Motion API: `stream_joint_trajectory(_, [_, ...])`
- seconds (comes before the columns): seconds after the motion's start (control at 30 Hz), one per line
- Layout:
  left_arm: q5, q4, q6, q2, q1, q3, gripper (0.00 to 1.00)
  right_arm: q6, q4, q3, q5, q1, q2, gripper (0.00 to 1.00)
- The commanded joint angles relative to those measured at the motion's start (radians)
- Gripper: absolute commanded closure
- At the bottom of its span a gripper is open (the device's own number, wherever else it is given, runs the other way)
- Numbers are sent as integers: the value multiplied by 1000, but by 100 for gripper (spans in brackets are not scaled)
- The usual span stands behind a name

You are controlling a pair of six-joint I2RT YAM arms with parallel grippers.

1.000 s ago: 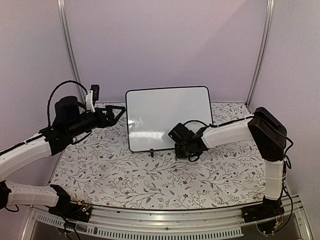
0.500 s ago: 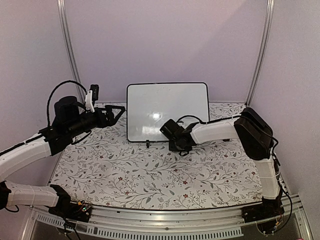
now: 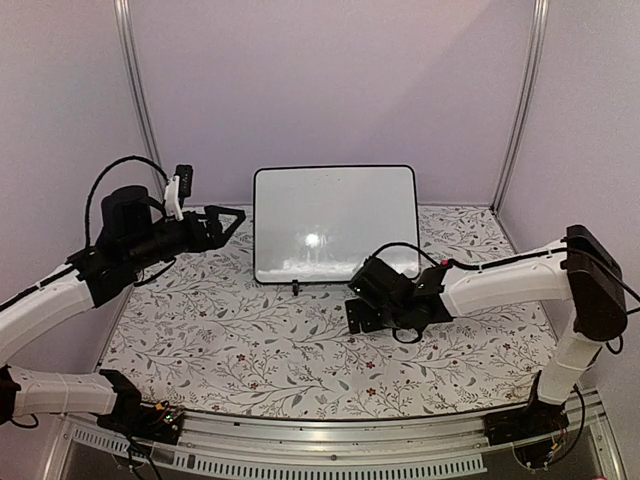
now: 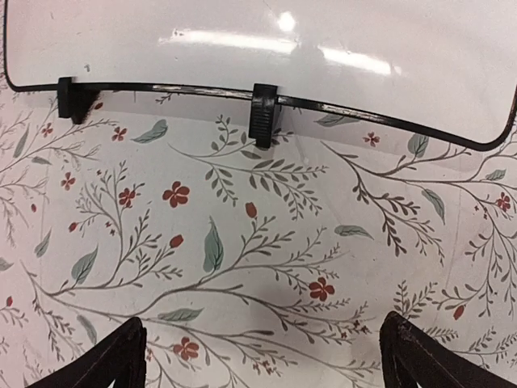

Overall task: Erase the whiteboard
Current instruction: Reset both arms

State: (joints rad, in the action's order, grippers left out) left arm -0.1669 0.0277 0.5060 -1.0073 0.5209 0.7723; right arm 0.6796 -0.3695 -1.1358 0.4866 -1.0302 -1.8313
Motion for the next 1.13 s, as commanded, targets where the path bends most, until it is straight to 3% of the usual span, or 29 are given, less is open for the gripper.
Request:
stream_joint_trajectory(0.0, [-18, -116, 10, 114, -2, 34, 0, -76, 120, 197, -48, 2, 276, 1])
stream_joint_trajectory(0.2, [99, -292, -102, 258, -5, 6, 0, -137, 1, 354, 82, 7, 684, 1])
stream_joint_trajectory(0.43, [164, -363, -183, 360, -7, -26, 0, 11, -309, 411, 324, 13, 1030, 1])
stream_joint_trajectory(0.6, [182, -351, -212, 432, -6, -79, 0, 94, -356, 447, 369, 12, 1235, 1])
stream_joint_trajectory(0.8, [242, -364, -204, 511, -6, -112, 0, 141, -400, 456, 429, 12, 1339, 1])
stream_joint_trajectory(1.1, [297, -356, -194, 551, -6, -125, 0, 187, -436, 440, 449, 12, 1257, 1])
